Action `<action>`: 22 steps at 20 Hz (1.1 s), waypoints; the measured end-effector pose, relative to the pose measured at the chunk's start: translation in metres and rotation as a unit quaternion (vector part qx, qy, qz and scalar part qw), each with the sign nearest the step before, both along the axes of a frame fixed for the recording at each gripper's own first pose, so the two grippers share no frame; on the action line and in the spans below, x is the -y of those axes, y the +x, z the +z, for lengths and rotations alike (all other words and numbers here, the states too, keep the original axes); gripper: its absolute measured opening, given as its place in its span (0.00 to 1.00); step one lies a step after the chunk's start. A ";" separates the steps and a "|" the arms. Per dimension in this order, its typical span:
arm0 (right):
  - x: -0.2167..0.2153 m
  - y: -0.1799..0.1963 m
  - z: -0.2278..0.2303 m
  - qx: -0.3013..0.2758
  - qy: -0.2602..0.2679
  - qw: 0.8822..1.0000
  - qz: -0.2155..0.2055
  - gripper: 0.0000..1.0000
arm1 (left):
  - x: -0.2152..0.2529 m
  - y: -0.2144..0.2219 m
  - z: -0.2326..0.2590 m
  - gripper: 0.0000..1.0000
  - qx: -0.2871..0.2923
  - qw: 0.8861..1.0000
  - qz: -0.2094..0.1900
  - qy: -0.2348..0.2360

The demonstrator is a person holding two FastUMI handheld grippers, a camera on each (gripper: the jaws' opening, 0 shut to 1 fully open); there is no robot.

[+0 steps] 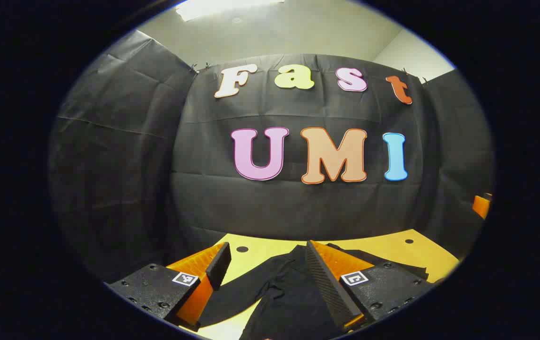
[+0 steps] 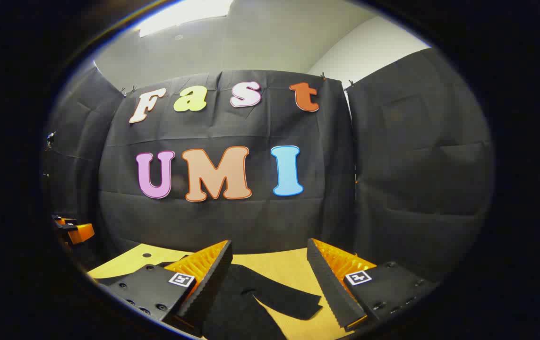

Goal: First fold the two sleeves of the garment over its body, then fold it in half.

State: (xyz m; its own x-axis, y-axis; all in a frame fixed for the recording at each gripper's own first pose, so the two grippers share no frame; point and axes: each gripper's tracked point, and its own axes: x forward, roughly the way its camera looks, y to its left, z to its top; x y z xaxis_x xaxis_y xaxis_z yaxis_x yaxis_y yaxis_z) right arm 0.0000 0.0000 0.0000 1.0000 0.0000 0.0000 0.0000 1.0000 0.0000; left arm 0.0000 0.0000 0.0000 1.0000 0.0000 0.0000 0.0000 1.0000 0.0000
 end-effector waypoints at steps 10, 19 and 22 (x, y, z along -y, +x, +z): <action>0.009 0.011 -0.016 -0.012 -0.002 1.000 -0.006 0.99 | 0.022 0.002 -0.002 0.94 -0.005 1.000 -0.025 0.007; 0.012 0.020 -0.027 -0.023 -0.004 1.000 -0.006 0.99 | 0.007 0.000 -0.008 0.93 -0.017 1.000 -0.007 0.002; 0.012 0.020 -0.031 -0.030 -0.007 1.000 -0.004 0.99 | 0.002 -0.006 -0.010 0.93 -0.022 1.000 0.001 -0.001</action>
State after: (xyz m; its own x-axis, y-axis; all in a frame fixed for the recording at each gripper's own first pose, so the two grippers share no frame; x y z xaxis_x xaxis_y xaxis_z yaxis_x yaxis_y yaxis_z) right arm 0.0202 -0.0124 -0.0310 0.9981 -0.0076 -0.0606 0.0067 0.9999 -0.0147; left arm -0.0056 -0.0020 -0.0099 0.9990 0.0018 -0.0438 -0.0019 1.0000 -0.0020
